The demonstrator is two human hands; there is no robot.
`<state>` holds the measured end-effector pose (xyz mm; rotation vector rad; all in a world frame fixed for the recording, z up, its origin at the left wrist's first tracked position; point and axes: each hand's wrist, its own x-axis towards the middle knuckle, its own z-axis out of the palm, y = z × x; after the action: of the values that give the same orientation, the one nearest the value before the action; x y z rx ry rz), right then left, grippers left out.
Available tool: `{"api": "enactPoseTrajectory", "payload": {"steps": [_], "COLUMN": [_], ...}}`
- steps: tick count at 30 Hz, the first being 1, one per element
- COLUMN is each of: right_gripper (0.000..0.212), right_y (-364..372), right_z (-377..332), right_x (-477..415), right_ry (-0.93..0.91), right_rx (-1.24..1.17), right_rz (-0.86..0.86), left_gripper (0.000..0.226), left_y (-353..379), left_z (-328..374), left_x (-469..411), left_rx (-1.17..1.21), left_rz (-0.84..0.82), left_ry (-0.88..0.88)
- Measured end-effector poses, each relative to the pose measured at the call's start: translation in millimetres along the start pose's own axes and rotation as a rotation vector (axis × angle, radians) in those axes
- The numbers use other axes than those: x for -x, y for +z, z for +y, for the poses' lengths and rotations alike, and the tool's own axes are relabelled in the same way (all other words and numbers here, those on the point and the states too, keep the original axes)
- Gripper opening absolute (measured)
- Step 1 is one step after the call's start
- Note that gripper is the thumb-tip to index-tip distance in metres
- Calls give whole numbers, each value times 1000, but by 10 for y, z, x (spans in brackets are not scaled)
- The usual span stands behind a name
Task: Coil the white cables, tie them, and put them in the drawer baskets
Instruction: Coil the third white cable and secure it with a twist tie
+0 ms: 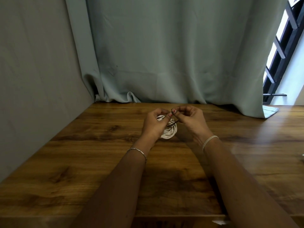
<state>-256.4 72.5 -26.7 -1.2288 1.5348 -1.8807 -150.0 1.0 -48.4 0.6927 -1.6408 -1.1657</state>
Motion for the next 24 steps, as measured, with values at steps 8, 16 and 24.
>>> {"api": "enactPoseTrajectory", "payload": {"steps": [8, 16, 24], "right_gripper": [7, 23, 22], "right_y": [-25, -16, -28], "right_z": [27, 74, 51], "right_x": [-12, -78, -60], "right_ry": [-47, -194, -266], "right_rx": [99, 324, 279], "right_rz": [-4, 135, 98], "left_gripper": [9, 9, 17], "left_y": [-1, 1, -17], "left_z": [4, 80, 45], "left_x": [8, 65, 75], "left_rx": [-20, 129, 35], "left_rz": [-45, -137, -154], "left_ry": [-28, -136, -202]}}
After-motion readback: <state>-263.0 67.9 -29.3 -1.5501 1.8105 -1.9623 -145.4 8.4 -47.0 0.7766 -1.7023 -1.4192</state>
